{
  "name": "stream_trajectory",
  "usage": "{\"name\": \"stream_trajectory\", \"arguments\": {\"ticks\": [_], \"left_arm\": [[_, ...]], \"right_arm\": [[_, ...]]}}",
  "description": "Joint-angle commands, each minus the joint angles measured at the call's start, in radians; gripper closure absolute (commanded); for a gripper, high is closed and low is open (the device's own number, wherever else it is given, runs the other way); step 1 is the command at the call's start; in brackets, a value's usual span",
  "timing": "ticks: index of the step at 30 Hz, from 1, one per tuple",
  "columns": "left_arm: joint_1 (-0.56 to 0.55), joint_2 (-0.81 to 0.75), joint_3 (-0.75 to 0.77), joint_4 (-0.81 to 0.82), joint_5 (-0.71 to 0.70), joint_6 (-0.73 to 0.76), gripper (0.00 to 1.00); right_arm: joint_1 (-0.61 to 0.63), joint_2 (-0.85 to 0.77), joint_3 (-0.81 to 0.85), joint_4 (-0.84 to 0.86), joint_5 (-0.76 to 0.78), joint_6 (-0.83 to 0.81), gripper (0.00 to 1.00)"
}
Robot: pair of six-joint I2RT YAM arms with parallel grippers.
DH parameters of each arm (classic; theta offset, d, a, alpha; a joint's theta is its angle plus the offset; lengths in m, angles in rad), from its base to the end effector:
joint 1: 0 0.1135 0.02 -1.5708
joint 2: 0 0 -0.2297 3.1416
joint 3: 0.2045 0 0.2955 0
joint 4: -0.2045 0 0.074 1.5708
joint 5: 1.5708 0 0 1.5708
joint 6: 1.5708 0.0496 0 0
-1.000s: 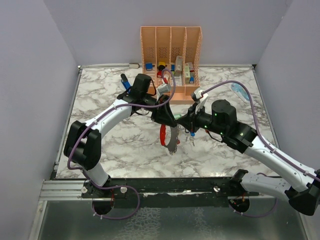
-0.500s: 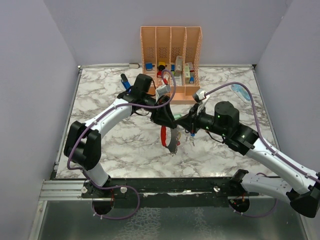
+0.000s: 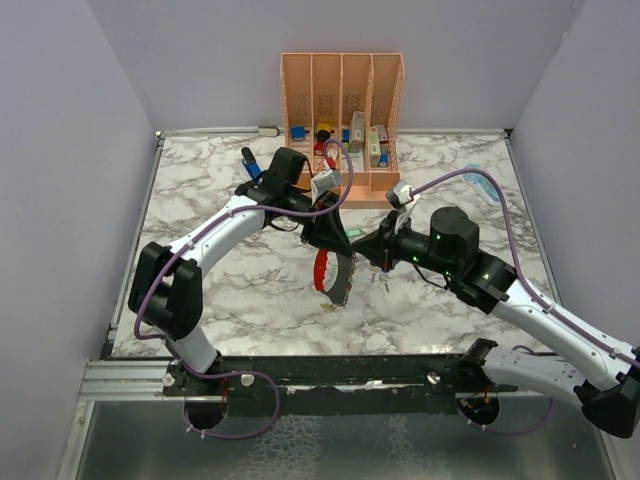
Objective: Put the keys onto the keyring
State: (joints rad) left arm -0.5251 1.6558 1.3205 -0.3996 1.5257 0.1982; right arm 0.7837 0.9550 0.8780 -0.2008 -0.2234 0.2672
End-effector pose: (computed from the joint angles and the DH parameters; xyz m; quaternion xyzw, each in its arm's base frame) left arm 0.3118 -0.2379 0.2527 0.4961 0.5187 -0.6708 0.1867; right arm 0.2034 0.2182 0.3050 -0.2675 0.7498 0.3773 0.4733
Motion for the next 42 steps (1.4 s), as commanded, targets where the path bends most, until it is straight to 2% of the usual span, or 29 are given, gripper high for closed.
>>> {"name": "stream_trajectory", "arguments": {"ticks": [1,5,10,18,22,26,29,32,35,42], "left_arm": [[-0.007,0.010,0.029,-0.046,0.053,0.052,0.90],[-0.007,0.010,0.021,-0.054,0.059,0.064,1.00],[-0.008,0.010,0.019,-0.063,0.059,0.076,1.00],[-0.006,0.010,0.012,-0.069,0.021,0.077,1.00],[-0.007,0.006,0.014,-0.082,-0.038,0.083,1.00],[0.005,-0.001,0.024,-0.141,-0.105,0.146,1.00],[0.008,-0.009,0.077,-0.306,-0.250,0.351,1.00],[0.008,-0.030,0.082,-0.316,-0.382,0.406,1.00],[0.008,-0.056,0.075,-0.300,-0.454,0.444,1.00],[0.007,-0.117,-0.007,-0.240,-0.613,0.600,1.00]], "right_arm": [[-0.001,-0.028,-0.002,0.063,-0.012,0.019,0.99],[0.000,-0.043,0.000,0.061,0.004,0.017,0.99],[0.000,-0.048,0.018,0.031,0.036,0.021,0.96],[0.000,-0.105,0.062,-0.074,0.240,0.025,0.58],[0.000,-0.116,0.092,-0.175,0.409,0.042,0.52],[0.000,-0.071,0.093,-0.309,0.554,0.109,0.51],[-0.001,-0.040,0.064,-0.356,0.586,0.162,0.51],[-0.005,-0.021,0.032,-0.385,0.597,0.225,0.51],[-0.026,0.020,0.016,-0.448,0.623,0.286,0.52],[-0.104,0.168,-0.010,-0.476,0.460,0.289,0.55]]}}
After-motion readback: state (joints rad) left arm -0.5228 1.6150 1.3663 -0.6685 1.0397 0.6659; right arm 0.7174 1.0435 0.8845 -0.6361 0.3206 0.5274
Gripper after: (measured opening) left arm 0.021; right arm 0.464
